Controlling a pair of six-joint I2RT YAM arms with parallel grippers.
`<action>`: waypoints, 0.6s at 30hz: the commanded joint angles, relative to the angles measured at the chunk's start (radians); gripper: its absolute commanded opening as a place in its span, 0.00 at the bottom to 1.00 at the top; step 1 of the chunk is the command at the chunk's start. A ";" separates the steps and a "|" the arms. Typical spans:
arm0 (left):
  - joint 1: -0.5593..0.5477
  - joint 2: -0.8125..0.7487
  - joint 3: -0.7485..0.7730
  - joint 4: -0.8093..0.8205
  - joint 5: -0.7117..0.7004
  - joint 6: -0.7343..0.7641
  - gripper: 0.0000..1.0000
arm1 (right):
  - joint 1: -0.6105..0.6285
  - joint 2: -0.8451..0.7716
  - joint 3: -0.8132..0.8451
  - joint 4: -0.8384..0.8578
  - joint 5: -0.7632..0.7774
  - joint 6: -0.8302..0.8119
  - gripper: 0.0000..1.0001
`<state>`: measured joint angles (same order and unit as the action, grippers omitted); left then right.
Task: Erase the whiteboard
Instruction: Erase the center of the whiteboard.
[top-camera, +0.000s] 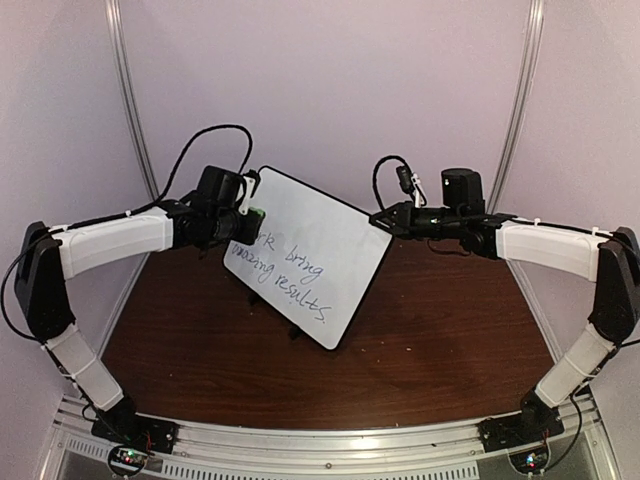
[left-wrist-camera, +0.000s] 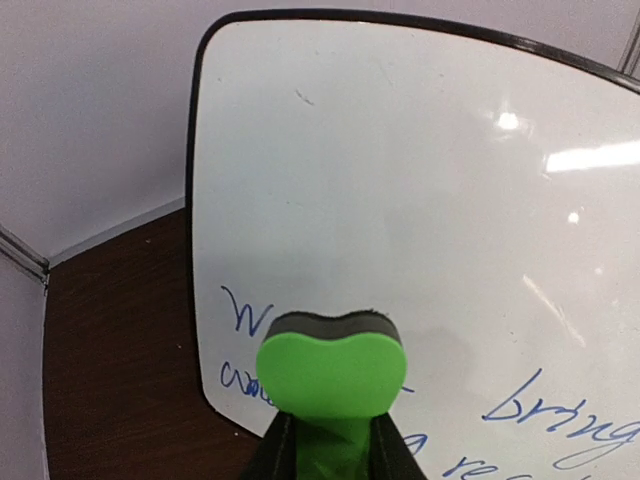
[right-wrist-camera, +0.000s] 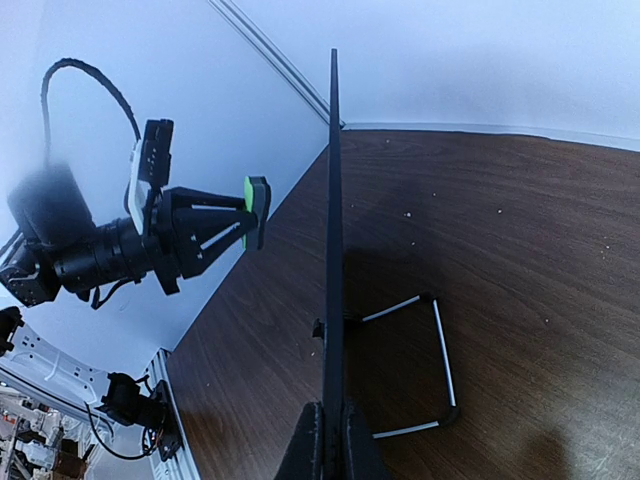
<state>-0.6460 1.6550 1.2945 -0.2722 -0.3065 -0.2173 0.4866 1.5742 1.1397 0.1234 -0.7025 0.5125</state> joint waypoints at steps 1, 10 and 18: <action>0.049 -0.042 0.009 0.155 0.146 0.068 0.17 | 0.029 -0.034 0.010 -0.002 -0.091 -0.039 0.00; -0.035 0.041 0.155 0.135 0.268 0.132 0.17 | 0.029 -0.030 0.009 -0.011 -0.082 -0.043 0.00; -0.243 0.174 0.339 0.024 0.204 0.177 0.17 | 0.029 -0.013 0.016 -0.008 -0.078 -0.034 0.00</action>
<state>-0.8261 1.7851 1.5631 -0.2077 -0.0975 -0.0761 0.4870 1.5726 1.1397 0.1226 -0.7025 0.5034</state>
